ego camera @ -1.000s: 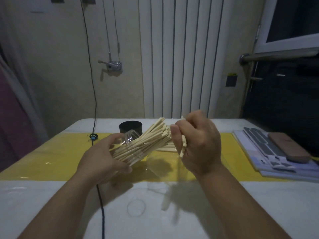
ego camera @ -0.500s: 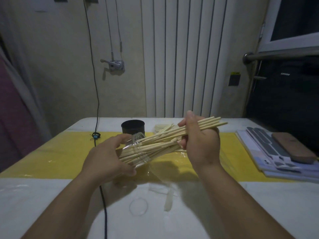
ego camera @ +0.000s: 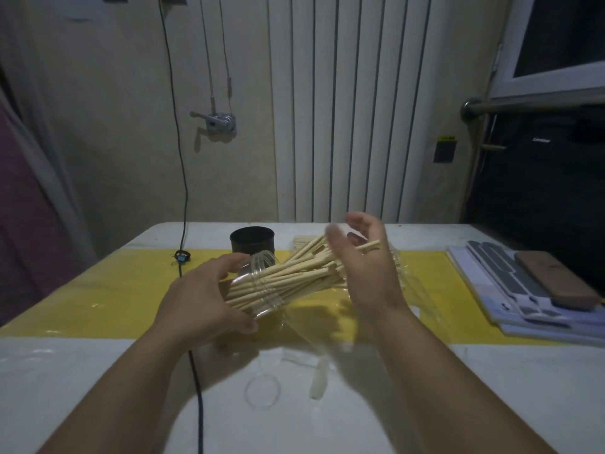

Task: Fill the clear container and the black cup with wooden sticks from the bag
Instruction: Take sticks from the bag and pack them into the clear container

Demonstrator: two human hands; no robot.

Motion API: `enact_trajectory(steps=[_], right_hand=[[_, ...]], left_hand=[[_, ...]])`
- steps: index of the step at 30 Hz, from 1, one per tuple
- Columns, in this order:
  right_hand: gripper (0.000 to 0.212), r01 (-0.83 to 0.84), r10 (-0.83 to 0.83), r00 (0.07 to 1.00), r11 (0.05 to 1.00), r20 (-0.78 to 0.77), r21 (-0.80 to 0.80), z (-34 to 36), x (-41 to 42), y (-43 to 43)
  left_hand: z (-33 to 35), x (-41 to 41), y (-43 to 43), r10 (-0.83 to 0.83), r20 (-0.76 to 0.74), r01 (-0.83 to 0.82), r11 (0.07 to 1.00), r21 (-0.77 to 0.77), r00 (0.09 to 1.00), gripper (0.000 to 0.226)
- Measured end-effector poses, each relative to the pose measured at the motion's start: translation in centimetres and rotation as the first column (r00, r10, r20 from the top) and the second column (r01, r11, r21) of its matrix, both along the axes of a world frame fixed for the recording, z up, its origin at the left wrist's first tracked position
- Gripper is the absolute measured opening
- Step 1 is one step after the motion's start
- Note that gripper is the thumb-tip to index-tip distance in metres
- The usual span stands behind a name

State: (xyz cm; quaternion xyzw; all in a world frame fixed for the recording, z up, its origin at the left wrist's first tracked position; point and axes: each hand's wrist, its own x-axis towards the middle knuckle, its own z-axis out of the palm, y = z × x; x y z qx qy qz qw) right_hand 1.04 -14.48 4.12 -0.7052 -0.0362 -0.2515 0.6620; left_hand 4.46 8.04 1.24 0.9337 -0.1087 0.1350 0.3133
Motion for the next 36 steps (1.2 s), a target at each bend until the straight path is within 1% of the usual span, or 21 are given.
enact_trajectory(steps=[1,2,4,6,7,9,10,12,14,16,18,20,21,23,25,26,28,30,32,34,36], right_hand=[[0.029,0.0,-0.002,0.999,0.998,0.036,0.056,0.1,-0.1,-0.1],[0.023,0.017,-0.02,0.998,0.999,0.058,0.049,0.2,-0.2,-0.2],[0.031,0.008,-0.002,0.998,0.995,0.055,-0.102,-0.2,0.0,0.0],[0.033,-0.068,0.073,0.997,0.967,0.012,-0.247,-0.9,0.4,0.4],[0.038,-0.109,0.11,0.994,0.954,-0.012,-0.278,-0.9,0.3,0.6],[0.05,-0.135,0.135,0.991,0.96,-0.017,-0.246,-0.9,0.5,0.5],[0.047,-0.114,0.117,0.993,0.971,0.002,-0.209,-0.7,0.6,0.3],[0.032,-0.035,0.04,0.999,0.987,0.031,-0.154,-0.5,0.6,-0.2],[0.026,0.031,-0.03,0.999,0.985,0.009,-0.169,-0.4,0.7,-0.6],[0.024,0.063,-0.068,0.998,0.98,-0.018,-0.191,-0.5,0.9,-1.0],[0.025,0.097,-0.102,0.995,0.976,-0.014,-0.197,-0.6,1.0,-1.3],[0.025,0.133,-0.14,0.99,0.957,-0.011,-0.258,-0.7,1.0,-1.7],[0.024,0.14,-0.158,0.987,0.933,-0.028,-0.33,-0.8,1.0,-1.9],[0.021,0.106,-0.184,0.978,0.845,-0.098,-0.524,-0.9,1.0,-2.3],[0.019,0.003,-0.202,0.957,0.723,-0.207,-0.691,-1.1,1.2,-2.5],[0.018,-0.06,-0.213,0.941,0.663,-0.265,-0.746,-1.3,1.3,-2.5],[0.021,-0.18,-0.222,0.905,0.576,-0.364,-0.798,-2.1,1.7,-2.4],[0.034,-0.285,-0.231,0.871,0.48,-0.433,-0.83,-3.4,2.3,-2.4],[0.051,-0.338,-0.228,0.867,0.382,-0.443,-0.86,-4.6,3.0,-2.7],[0.059,-0.338,-0.231,0.873,0.349,-0.429,-0.874,-5.4,3.4,-2.8],[0.06,-0.319,-0.239,0.88,0.341,-0.41,-0.884,-6.1,4.1,-2.7]], left_hand=[[0.0,0.0,0.0,0.0,0.001,0.0,1.0,-0.001,1.0,0.107],[-0.1,0.1,0.0,0.001,0.001,-0.001,1.0,-0.002,1.0,0.107],[-0.1,0.1,-0.1,0.002,-0.001,-0.002,1.0,-0.007,1.0,0.108],[-0.1,0.1,-0.1,0.003,-0.003,-0.003,1.0,-0.006,1.0,0.108],[-0.1,0.1,-0.1,0.003,-0.004,-0.003,1.0,-0.005,1.0,0.108],[-0.1,0.0,-0.1,0.0,-0.005,0.0,1.0,-0.004,1.0,0.107],[0.0,0.1,-0.1,0.001,-0.005,-0.001,1.0,-0.007,1.0,0.107],[0.0,0.1,-0.1,0.006,-0.007,-0.006,1.0,-0.026,1.0,0.107],[-0.1,0.1,0.0,0.007,-0.011,-0.008,0.999,-0.054,1.0,0.105],[-0.1,0.2,0.1,0.005,-0.016,-0.006,0.996,-0.087,1.0,0.102],[-0.2,0.2,0.2,0.004,-0.018,-0.006,0.993,-0.12,1.0,0.097],[-0.3,0.3,0.3,0.011,-0.025,-0.015,0.988,-0.151,1.0,0.096],[-0.3,0.4,0.4,0.013,-0.027,-0.017,0.986,-0.163,1.0,0.097],[-0.3,0.4,0.4,0.012,-0.026,-0.016,0.983,-0.183,1.0,0.097],[-0.3,0.4,0.4,0.009,-0.026,-0.015,0.979,-0.206,1.0,0.096],[-0.3,0.4,0.4,0.009,-0.028,-0.015,0.976,-0.217,1.0,0.095],[-0.3,0.4,0.5,0.007,-0.034,-0.015,0.971,-0.239,0.999,0.093],[-0.3,0.4,0.5,0.006,-0.04,-0.016,0.967,-0.254,0.999,0.092],[-0.2,0.3,0.4,0.005,-0.036,-0.015,0.963,-0.269,0.999,0.092],[-0.1,0.3,0.4,0.007,-0.033,-0.016,0.961,-0.278,0.999,0.091],[-0.1,0.2,0.4,0.008,-0.036,-0.018,0.96,-0.28,0.999,0.091]])
